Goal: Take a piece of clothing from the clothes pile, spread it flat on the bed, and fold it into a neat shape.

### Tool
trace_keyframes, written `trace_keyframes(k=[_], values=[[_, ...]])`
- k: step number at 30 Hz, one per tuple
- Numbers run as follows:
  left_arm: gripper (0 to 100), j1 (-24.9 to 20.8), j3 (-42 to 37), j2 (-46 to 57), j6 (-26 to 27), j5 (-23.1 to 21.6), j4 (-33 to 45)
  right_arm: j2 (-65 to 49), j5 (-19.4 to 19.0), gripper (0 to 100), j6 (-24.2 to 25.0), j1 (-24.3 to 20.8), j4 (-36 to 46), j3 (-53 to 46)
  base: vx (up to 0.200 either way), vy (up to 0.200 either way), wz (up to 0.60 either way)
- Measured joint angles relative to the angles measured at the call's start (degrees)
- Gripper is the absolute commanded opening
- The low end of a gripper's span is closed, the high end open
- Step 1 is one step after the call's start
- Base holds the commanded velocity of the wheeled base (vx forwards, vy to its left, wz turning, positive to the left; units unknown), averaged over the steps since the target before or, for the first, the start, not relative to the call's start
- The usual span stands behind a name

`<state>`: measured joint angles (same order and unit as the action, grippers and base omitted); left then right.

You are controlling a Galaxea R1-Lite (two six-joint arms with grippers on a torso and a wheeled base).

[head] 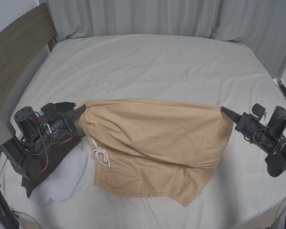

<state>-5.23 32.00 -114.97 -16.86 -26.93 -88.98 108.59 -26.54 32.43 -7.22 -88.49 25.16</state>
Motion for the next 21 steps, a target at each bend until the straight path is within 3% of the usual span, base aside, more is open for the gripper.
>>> trace_keyframes(k=[21], values=[[0, -0.3, 0.5, -2.1, -0.2, 0.2, 0.0, 2.0, 0.3, 0, -1.6, -0.8, 0.0, 3.5, 0.000, 0.000, 0.00]])
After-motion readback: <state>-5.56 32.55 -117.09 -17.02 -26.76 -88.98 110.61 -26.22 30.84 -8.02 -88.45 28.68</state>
